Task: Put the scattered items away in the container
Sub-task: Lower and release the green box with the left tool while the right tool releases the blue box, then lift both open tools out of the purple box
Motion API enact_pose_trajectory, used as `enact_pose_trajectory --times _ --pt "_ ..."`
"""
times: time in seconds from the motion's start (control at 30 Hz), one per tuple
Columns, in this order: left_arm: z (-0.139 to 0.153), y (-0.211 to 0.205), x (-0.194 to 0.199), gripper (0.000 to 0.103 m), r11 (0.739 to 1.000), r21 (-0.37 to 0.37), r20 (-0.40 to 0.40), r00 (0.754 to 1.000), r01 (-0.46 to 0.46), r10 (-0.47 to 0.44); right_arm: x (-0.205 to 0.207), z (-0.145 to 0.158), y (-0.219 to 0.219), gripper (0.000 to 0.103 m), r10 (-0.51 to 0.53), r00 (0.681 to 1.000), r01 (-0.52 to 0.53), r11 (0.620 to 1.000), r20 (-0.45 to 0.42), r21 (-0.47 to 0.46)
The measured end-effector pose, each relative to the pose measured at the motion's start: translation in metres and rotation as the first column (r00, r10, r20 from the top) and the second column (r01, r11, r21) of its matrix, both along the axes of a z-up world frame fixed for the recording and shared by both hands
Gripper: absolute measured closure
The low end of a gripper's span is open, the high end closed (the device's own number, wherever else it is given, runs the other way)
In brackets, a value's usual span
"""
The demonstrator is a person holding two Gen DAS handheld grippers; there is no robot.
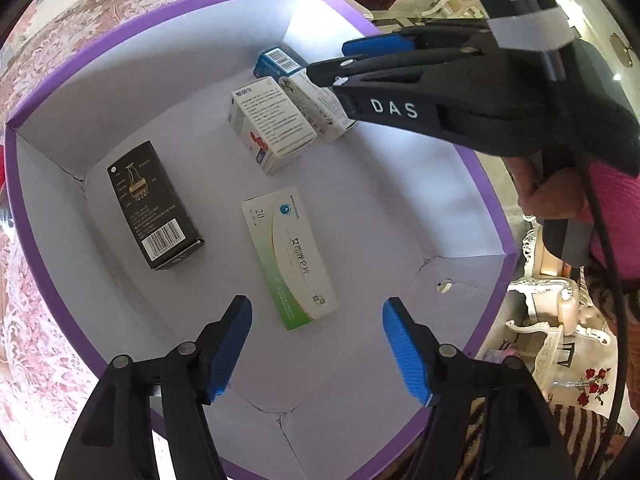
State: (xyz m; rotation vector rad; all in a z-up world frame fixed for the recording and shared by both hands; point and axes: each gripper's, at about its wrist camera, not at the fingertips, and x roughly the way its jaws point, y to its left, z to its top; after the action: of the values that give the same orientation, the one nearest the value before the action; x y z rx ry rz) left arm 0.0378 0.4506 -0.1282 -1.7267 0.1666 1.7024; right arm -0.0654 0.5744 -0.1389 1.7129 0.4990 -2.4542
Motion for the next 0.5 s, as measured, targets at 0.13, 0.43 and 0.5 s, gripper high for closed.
enact_pose_trajectory --times 0.13,0.43,0.5 --pt "0.012 -0.007 0.006 0.031 1.000 0.030 -0.017 1.000 -0.008 0.009 0.003 0.009 0.006 0.066 -0.030 0.999 0.029 0.999 -0.021 -0.035" --pt "0.031 -0.037 -0.002 0.012 0.991 0.118 -0.070 0.995 -0.065 0.073 0.015 0.021 0.009 0.066 -0.090 0.996 0.087 0.989 -0.015 -0.117" --pt "0.022 -0.027 -0.011 0.000 0.987 0.139 -0.077 0.993 -0.079 0.091 0.017 0.025 0.007 0.066 -0.101 0.995 0.098 0.986 -0.015 -0.131"
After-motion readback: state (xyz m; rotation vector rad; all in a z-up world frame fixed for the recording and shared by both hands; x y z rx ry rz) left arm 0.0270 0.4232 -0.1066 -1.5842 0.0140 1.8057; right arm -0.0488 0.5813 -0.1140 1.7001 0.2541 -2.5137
